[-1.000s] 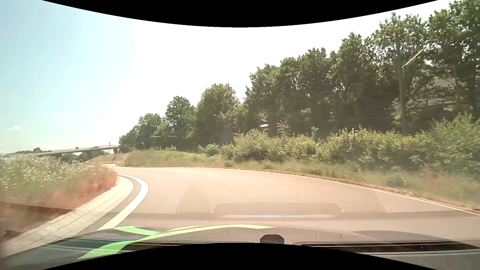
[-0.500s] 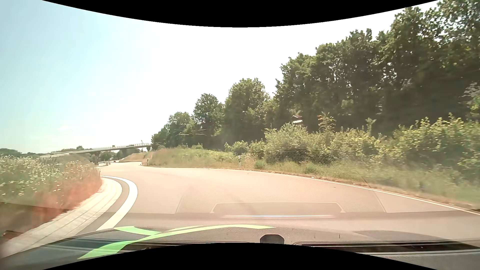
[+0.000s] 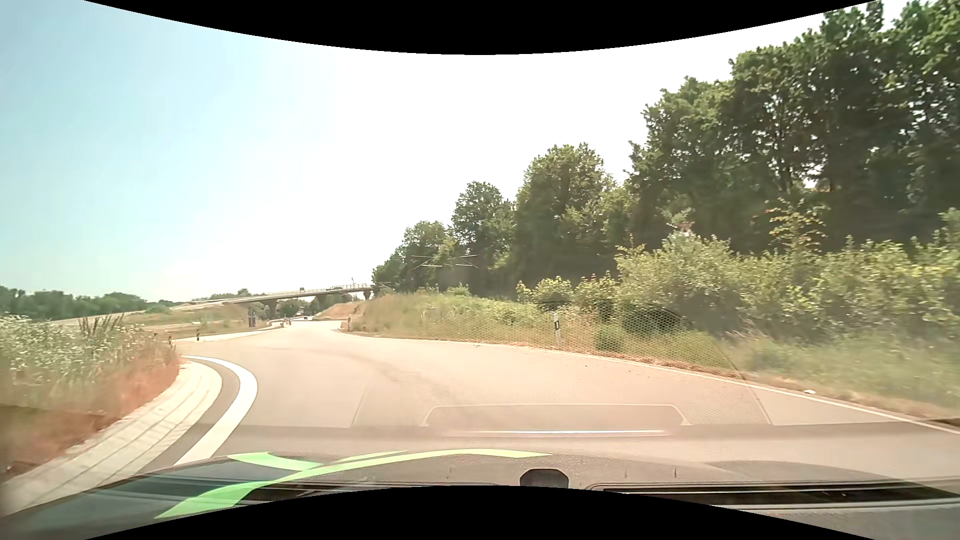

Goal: Follow the waypoints while adhering to traffic rules and regulations

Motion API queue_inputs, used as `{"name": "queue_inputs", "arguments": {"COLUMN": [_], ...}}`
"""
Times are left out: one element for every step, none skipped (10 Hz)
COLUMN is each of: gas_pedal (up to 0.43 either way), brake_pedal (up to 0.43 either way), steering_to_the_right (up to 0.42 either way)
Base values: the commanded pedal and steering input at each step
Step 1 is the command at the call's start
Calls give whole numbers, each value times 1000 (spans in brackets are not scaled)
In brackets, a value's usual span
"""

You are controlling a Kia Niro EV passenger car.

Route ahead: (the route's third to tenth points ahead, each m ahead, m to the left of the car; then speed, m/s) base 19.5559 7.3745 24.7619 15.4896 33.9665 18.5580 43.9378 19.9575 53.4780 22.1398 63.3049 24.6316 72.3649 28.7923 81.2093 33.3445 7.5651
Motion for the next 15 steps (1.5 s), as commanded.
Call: {"name": "queue_inputs", "arguments": {"gas_pedal": [209, 220, 220, 228, 228, 228, 228, 228, 228, 228, 228, 240, 240, 240, 248], "brake_pedal": [0, 0, 0, 0, 0, 0, 0, 0, 0, 0, 0, 0, 0, 0, 0], "steering_to_the_right": [-189, -189, -189, -189, -187, -180, -168, -159, -153, -146, -142, -139, -133, -129, -128]}}
